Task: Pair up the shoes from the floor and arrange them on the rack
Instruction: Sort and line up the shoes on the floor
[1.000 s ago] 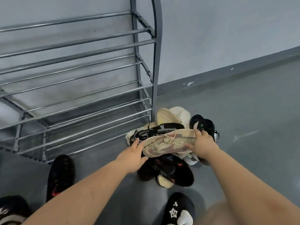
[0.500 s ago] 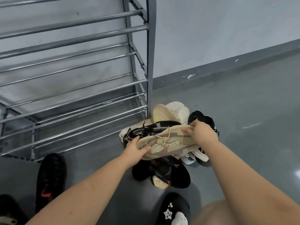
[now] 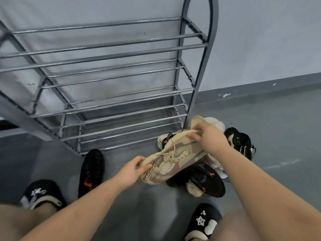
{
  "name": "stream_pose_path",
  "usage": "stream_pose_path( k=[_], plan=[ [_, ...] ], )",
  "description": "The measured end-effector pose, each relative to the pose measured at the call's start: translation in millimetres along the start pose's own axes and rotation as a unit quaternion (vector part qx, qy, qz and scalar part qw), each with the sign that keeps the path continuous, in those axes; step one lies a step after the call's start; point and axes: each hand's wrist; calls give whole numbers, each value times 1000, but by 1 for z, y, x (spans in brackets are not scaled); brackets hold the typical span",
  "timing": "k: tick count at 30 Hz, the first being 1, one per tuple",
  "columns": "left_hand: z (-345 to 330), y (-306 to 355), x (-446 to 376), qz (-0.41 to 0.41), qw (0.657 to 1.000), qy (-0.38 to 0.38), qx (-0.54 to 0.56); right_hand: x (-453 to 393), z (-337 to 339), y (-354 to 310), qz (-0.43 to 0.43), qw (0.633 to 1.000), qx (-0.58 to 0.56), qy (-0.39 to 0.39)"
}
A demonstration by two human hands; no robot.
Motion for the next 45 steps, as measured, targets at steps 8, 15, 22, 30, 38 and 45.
stream_pose_path(
  k=[8, 15, 22, 30, 38, 45],
  plan=[
    [66, -53, 47, 40, 997, 52, 29, 47, -67, -57, -87, 986, -120, -75],
    [78, -69, 57, 94, 979, 94, 158, 86, -93, -113, -270, 845, -377, -266],
    [74, -84, 64, 192, 947, 84, 243, 106, -154, -140, -238, 842, -411, -256],
    [64, -107, 62, 315, 909, 46, 268, 114, -190, -155, -260, 866, -333, -267],
    [73, -115, 54, 349, 899, 50, 261, 109, -212, -165, -249, 878, -283, -296],
    [82, -135, 47, 292, 947, 65, -113, 105, -223, -175, -153, 933, -128, -300]
  ],
)
Point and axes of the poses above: each hand's wrist, its own x-axis away from the middle knuckle, its own z-axis out of the back of the hand, y = z × x, and after that the axes turned 9 degrees about y, right-handed
